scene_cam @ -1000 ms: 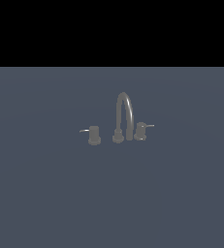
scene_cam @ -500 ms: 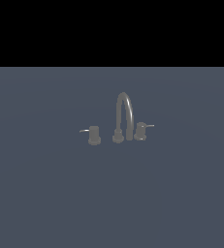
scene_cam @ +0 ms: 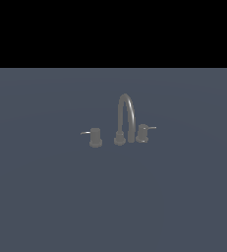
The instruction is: Turn on the faucet by rotating a designated handle.
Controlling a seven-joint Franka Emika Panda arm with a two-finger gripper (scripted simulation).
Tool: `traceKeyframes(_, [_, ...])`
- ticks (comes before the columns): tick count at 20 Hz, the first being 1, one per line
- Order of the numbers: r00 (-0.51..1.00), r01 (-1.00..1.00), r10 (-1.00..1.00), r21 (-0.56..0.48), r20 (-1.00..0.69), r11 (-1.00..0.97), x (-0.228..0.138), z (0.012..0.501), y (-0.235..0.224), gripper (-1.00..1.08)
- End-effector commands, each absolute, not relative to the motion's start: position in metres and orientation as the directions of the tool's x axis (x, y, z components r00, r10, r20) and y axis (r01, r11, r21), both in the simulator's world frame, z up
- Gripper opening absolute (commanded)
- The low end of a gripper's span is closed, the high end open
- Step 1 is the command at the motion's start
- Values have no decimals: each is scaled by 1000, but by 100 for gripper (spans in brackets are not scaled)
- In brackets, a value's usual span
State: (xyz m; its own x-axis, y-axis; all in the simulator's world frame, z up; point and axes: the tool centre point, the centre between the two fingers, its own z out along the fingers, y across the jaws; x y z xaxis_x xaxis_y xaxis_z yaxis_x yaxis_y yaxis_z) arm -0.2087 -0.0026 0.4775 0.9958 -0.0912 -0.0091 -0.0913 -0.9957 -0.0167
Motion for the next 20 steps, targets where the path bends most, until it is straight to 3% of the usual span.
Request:
traceKeyframes(1, [992, -130, -129, -29, -12, -991, -194, 472, -4, -100])
traceKeyframes(20, [840, -542, -539, -94, -64, -835, -47, 381, -36, -100])
